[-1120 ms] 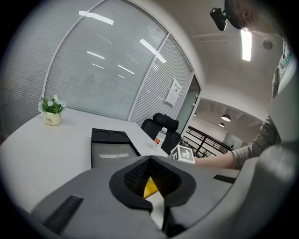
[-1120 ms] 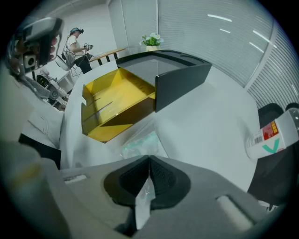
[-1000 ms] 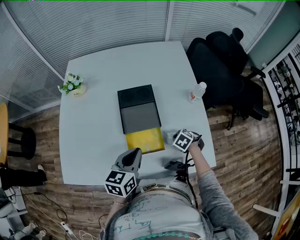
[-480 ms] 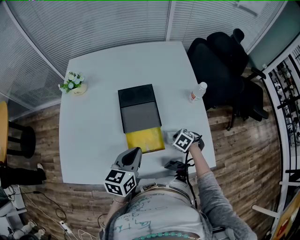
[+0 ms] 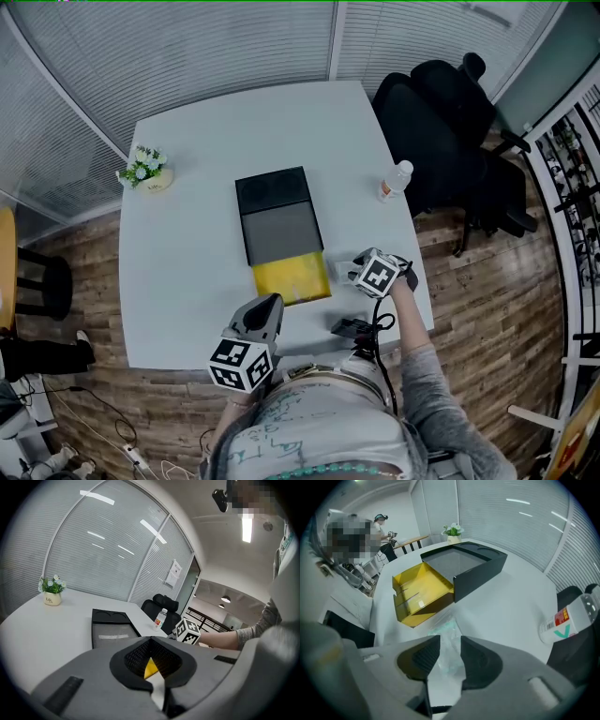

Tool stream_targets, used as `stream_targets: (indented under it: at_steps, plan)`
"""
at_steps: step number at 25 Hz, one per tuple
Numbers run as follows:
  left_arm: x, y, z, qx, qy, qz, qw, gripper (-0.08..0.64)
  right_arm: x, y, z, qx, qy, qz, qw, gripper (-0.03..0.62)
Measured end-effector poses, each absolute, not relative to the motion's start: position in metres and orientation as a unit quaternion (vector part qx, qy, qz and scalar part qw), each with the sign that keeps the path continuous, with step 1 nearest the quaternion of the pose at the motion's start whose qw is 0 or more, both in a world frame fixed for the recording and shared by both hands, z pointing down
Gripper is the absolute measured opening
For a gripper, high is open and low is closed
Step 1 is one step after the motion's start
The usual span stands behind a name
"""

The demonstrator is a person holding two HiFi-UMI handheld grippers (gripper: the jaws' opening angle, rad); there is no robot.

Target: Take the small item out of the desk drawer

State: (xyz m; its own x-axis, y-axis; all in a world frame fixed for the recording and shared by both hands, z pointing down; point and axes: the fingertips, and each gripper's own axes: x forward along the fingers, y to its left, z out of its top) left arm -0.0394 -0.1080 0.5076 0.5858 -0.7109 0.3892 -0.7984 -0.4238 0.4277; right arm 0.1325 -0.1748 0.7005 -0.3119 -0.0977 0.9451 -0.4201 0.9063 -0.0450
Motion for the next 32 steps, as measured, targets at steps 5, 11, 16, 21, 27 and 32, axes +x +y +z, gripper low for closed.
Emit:
stream_targets:
  at_steps: [5,11,16,21,27,32]
  plan:
    - [-0.036,-0.107,0.509,0.844,-0.443,0.077,0.293,-0.003,0.133,-0.166,0.684,0.152,-0.799,0.13,0.568,0.158]
    - [-0.034,-0.105,0.509,0.846,-0.439,0.079,0.293,-0.003,0.135,-0.163,0.675,0.152,-0.796,0.117,0.574,0.161]
    - [-0.034,-0.105,0.51,0.845,-0.439,0.081,0.294,-0.003,0.133,-0.162,0.673,0.149,-0.796,0.113,0.575,0.17]
    - [-0.034,-0.104,0.509,0.845,-0.441,0.081,0.291,-0.003,0.131,-0.159,0.674,0.147,-0.796,0.114,0.576,0.172]
    - [-0.036,-0.105,0.509,0.844,-0.443,0.078,0.293,-0.003,0.128,-0.157,0.679,0.148,-0.797,0.116,0.573,0.173]
    - [-0.034,-0.104,0.508,0.845,-0.443,0.076,0.291,-0.003,0.126,-0.155,0.67,0.151,-0.803,0.113,0.566,0.172]
